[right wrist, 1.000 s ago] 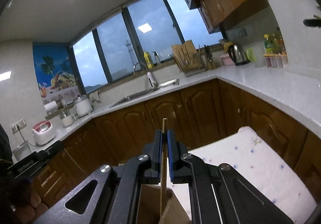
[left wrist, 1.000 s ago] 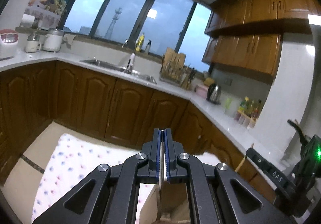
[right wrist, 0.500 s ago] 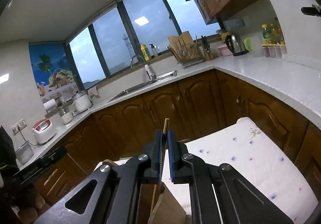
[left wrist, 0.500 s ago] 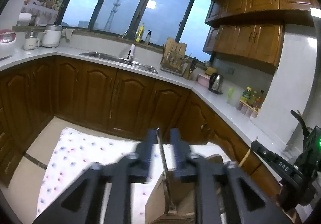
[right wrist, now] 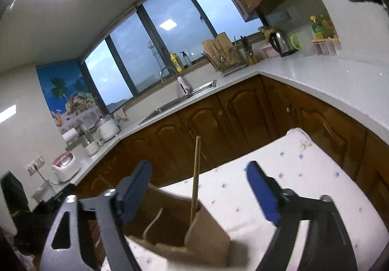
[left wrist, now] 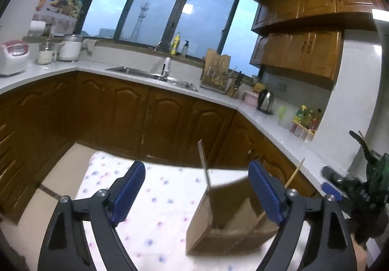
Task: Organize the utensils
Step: 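Move both grippers back down to the remaining chopsticks on the cloth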
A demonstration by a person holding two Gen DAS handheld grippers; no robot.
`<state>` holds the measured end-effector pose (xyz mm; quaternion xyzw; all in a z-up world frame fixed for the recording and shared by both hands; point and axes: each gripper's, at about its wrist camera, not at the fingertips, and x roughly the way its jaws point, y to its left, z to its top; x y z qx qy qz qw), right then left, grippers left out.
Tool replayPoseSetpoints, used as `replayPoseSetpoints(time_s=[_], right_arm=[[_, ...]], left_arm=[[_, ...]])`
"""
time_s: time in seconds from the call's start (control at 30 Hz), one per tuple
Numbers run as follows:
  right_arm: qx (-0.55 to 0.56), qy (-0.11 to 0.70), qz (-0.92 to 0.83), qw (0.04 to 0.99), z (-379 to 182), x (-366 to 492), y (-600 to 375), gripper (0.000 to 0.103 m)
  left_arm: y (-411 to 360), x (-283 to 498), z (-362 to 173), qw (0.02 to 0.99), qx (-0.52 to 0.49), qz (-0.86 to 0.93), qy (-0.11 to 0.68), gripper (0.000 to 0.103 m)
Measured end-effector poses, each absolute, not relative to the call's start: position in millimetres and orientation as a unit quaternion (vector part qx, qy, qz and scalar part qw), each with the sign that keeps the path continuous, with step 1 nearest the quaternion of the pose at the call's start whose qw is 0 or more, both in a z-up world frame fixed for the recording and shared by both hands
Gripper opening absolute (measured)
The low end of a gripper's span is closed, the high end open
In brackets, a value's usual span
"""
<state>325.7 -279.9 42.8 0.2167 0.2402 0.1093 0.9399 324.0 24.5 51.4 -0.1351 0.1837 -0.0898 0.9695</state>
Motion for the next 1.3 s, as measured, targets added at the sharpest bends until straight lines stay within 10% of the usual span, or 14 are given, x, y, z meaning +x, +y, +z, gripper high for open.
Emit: replayPoseSetpoints(time_s=[1.3], right_arm=[[0.134, 0.335, 0.094, 0.928, -1.8, 166.4, -274.1, 0.093]], left_arm=[[36.8, 173.7, 43.8, 0.943, -0.079, -0.095, 0.310, 0.093]])
